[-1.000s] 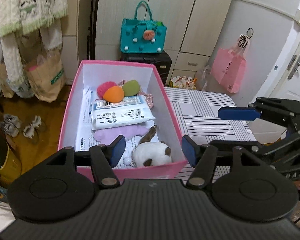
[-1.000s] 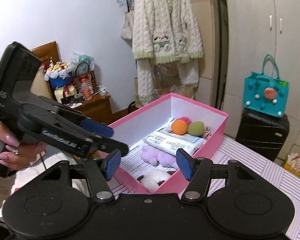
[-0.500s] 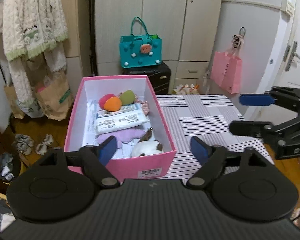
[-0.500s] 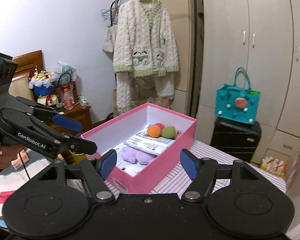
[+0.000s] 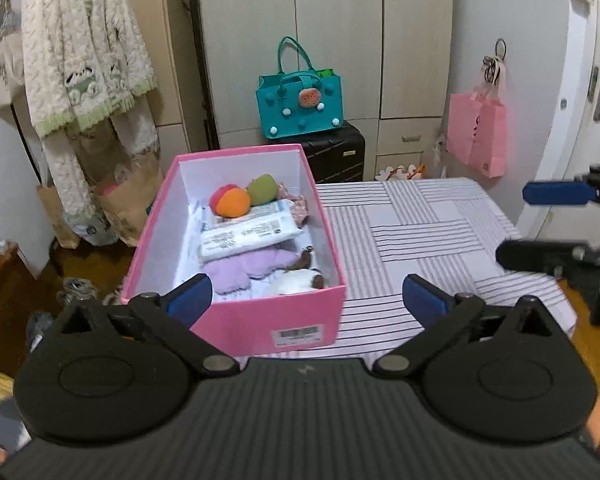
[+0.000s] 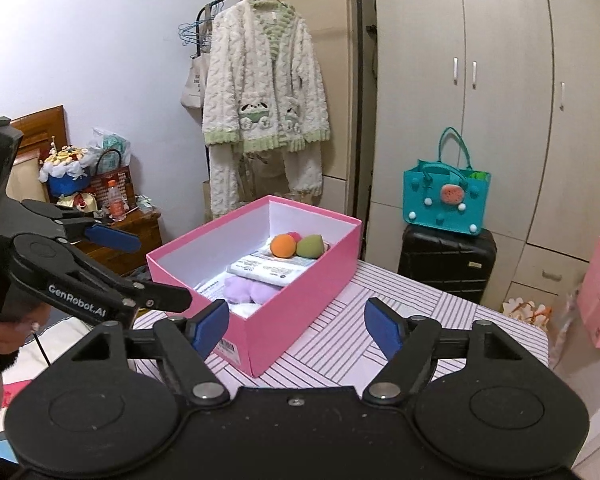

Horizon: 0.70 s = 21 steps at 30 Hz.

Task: Organize soft objects

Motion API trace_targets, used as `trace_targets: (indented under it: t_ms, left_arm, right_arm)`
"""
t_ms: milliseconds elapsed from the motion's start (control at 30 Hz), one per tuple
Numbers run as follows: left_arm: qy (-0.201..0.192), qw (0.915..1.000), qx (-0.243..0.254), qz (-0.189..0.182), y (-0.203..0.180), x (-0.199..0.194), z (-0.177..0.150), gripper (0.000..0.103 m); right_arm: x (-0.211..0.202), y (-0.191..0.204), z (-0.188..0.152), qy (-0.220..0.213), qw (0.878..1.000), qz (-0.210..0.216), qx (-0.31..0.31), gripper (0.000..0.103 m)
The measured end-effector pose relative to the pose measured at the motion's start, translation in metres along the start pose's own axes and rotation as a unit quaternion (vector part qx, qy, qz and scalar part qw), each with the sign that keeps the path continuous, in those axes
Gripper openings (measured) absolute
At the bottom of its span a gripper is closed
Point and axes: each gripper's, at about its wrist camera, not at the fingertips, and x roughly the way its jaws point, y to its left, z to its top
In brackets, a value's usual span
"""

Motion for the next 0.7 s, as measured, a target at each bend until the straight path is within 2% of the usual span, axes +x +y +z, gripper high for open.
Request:
trace_targets:
  t_ms: [100,267,400,533,633,700]
  left_arm:
    - [-0.008,0.9999,-0.007,0.006,-0.006,0.002,-0.004,0.103]
    - [-0.007,0.9999,-0.008,0.012,-0.012,0.008,-0.01,0.103]
    - [-0.011,0.9991,-0.019,0.037,-0.013,0.013,-0.015,0.103]
    - [-0.006,0.999,-0.03,0.031,-0.01,0.018,-0.019,0.103]
    - [-0.003,0.9986,-0.047,0.023,-0.007,0.02,-0.025,0.103]
    - [-0.002,0.9986,-0.05,0.015,-0.007,0.022,-0.03,0.103]
  right_arm:
    - [0.0,0.0,-0.005,0.003,1.0,-0.012,0.008,0.084]
    - [0.006,-0.004,-0.011,0.023,0.999,-0.033,0.035,0.096]
    - [0.009,0.001,-0.019,0.047,0.997,-0.055,0.026,0.098]
    - [0.009,0.004,-0.026,0.062,0.994,-0.072,0.045,0.099]
    - [0.004,0.007,-0.034,0.06,0.992,-0.094,0.057,0.099]
    - [-0.005,0.017,-0.042,0.028,0.99,-0.13,0.052,0.099]
